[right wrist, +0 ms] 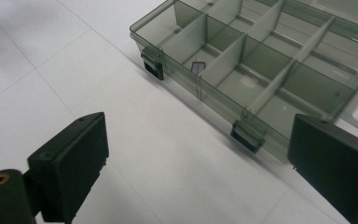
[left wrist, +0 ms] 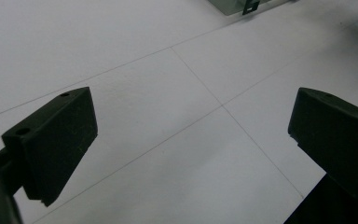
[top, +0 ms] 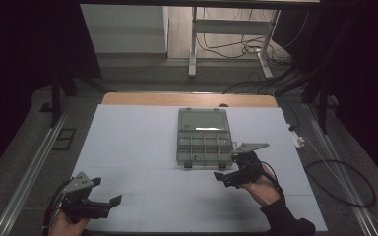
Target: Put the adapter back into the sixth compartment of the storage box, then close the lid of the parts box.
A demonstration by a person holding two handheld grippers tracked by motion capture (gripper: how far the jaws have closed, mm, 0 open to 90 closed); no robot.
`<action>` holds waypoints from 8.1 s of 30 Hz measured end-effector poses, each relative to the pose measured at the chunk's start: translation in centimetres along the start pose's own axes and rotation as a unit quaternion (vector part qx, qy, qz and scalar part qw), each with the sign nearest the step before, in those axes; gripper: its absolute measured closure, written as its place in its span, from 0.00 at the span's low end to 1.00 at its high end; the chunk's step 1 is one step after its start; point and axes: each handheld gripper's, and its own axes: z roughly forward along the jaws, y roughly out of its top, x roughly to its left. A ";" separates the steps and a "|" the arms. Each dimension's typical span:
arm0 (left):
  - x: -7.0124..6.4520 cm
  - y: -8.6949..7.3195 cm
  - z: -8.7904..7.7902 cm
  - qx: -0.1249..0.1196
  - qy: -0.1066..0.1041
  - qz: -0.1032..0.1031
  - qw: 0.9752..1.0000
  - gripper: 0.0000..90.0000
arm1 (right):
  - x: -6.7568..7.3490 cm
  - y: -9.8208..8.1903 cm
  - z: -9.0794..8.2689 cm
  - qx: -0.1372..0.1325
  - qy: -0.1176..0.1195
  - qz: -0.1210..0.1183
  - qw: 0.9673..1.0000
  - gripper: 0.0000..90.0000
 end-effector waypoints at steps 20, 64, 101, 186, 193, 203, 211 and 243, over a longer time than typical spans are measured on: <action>0.0 0.0 0.0 -0.001 0.003 -0.002 1.000 0.01 | -0.6 -4.1 -3.9 -0.010 -0.029 0.025 0.999 0.01; 0.0 0.0 -0.1 -0.007 0.003 -0.004 1.000 0.01 | -0.3 -11.4 -9.5 -0.034 -0.122 0.092 0.988 0.00; 0.0 0.8 0.7 -0.006 -0.026 0.016 1.000 0.00 | -0.4 -10.8 -9.2 -0.042 -0.112 0.089 0.989 0.00; 0.9 11.6 11.3 0.010 -0.075 0.077 0.994 0.00 | -4.1 0.4 -1.4 -0.060 -0.042 0.057 0.996 0.00; 1.0 12.6 12.2 0.001 -0.082 0.077 0.994 0.00 | -4.7 1.6 -0.2 -0.052 -0.040 0.064 0.996 0.00; 1.0 13.4 14.0 0.007 -0.090 0.089 0.992 0.00 | -6.2 2.8 1.3 -0.041 -0.043 0.078 0.995 0.00; 1.4 13.8 15.0 0.002 -0.086 0.090 0.992 0.00 | -7.0 3.7 2.6 -0.030 -0.047 0.082 0.995 0.00; 1.4 15.8 18.9 0.016 -0.099 0.080 0.992 0.00 | -10.0 7.4 6.9 0.021 -0.090 0.100 0.991 0.00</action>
